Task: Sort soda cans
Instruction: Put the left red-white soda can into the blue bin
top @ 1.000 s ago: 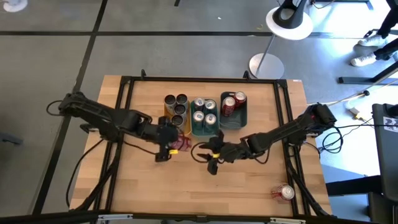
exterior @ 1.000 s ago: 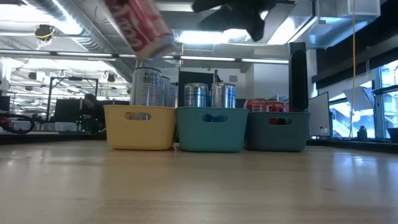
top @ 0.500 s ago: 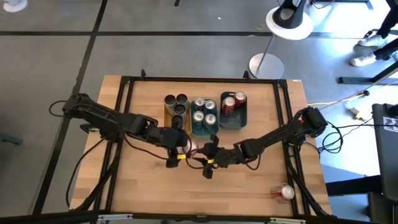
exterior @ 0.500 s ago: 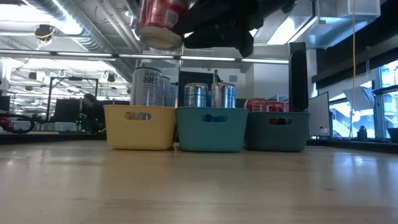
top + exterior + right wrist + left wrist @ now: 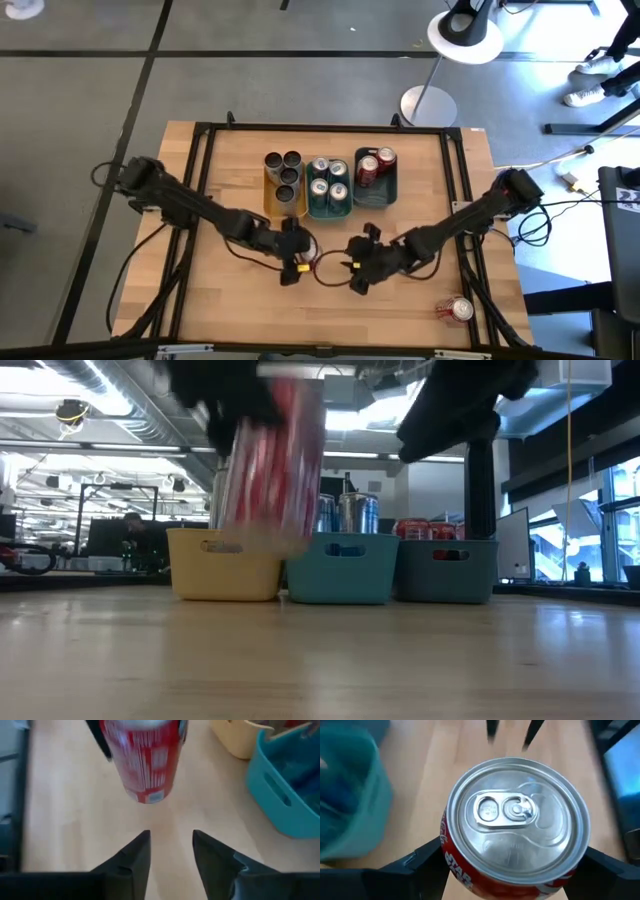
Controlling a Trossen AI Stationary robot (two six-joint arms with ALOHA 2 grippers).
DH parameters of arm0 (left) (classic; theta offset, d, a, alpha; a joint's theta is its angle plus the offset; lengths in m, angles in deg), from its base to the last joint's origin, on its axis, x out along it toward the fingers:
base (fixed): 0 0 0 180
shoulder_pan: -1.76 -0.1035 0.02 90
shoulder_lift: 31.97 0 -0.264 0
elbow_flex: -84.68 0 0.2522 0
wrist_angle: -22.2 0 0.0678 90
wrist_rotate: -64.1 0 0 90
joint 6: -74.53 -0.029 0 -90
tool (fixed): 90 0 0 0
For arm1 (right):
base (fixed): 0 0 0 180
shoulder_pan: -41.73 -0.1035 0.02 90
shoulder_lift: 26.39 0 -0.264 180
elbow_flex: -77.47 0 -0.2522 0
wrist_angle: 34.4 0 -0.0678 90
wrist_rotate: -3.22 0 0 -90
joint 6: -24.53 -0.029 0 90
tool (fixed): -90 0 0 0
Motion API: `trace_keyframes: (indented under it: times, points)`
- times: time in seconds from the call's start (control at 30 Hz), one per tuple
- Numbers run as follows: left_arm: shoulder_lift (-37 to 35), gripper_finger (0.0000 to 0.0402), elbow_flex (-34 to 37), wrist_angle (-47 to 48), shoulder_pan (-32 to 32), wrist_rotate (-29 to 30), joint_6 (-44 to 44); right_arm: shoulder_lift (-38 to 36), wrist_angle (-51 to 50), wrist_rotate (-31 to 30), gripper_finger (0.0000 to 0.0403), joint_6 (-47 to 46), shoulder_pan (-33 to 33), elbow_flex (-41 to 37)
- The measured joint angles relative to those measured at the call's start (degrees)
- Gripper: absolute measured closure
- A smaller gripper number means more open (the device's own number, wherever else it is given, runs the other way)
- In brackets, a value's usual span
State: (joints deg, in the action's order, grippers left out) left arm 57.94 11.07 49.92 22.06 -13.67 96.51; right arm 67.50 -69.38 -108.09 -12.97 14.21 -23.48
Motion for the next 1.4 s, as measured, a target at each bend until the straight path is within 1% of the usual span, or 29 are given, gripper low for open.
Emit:
trace_keyframes:
  times: [0.13, 0.27, 0.4, 0.5, 0.57, 0.67, 0.77, 0.83, 0.93, 1.07, 1.17, 1.27, 1.4]
  points:
    - [6.6, 0.0110, 1.1, -4.7, 0.6, 2.8, -0.3, 3.0, 0.9, -5.8, 0.0219, -1.1, -1.5, 0.0]
    - [10.7, 0.0110, 0.8, -10.2, 0.7, 3.4, -1.2, 5.0, 1.8, -8.7, 0.0158, -4.3, -1.9, 0.0]
    - [11.8, 0.0110, 0.7, -11.6, 0.7, 3.8, -1.4, 6.7, 1.8, -9.3, 0.0096, -6.4, -1.9, 0.0]
    - [11.7, 0.0110, 0.7, -11.5, 0.7, 3.6, -2.7, 6.9, 2.6, -11.0, 0.0056, -5.4, -2.2, 0.0]
    - [11.7, 0.0110, 0.7, -11.4, 0.7, 3.5, -3.4, 6.7, 2.6, -10.8, 0.0033, -3.1, -2.2, 0.0]
    - [11.7, 0.0110, 0.7, -11.2, 0.7, 3.4, -4.0, 6.3, 3.2, -5.4, 0.0009, -1.0, -2.0, 0.0]
    - [11.6, 0.0110, 0.7, -10.9, 0.7, 3.4, -4.3, 6.3, 3.4, -1.4, 0.0007, -0.9, -1.7, 0.0]
    - [11.3, 0.0110, 0.8, -10.1, 0.7, 3.4, -5.3, 6.3, 3.5, -0.3, 0.0012, -0.9, -1.7, 0.0]
    - [10.8, 0.0109, 0.8, -9.7, 0.7, 3.4, -6.3, 6.3, 4.2, -0.1, 0.0017, -0.8, -1.7, 0.0]
    - [10.8, 0.0109, 0.9, -9.7, 0.7, 3.5, -4.3, 6.3, 4.6, -0.2, 0.0015, -0.8, -1.6, 0.1]
    - [10.8, 0.0106, 0.9, -9.7, 0.7, 3.5, -5.6, 6.3, 4.7, -1.4, 0.0015, -0.9, -1.6, 0.1]
    - [10.8, 0.0081, 0.9, -9.7, 0.8, 3.4, -5.9, 6.3, 4.8, -2.4, 0.0015, -1.2, -1.7, 0.1]
    - [10.8, 0.0029, 0.9, -8.5, 1.1, 3.4, -6.3, 6.3, 4.8, -4.0, 0.0015, -1.3, -1.7, 0.1]
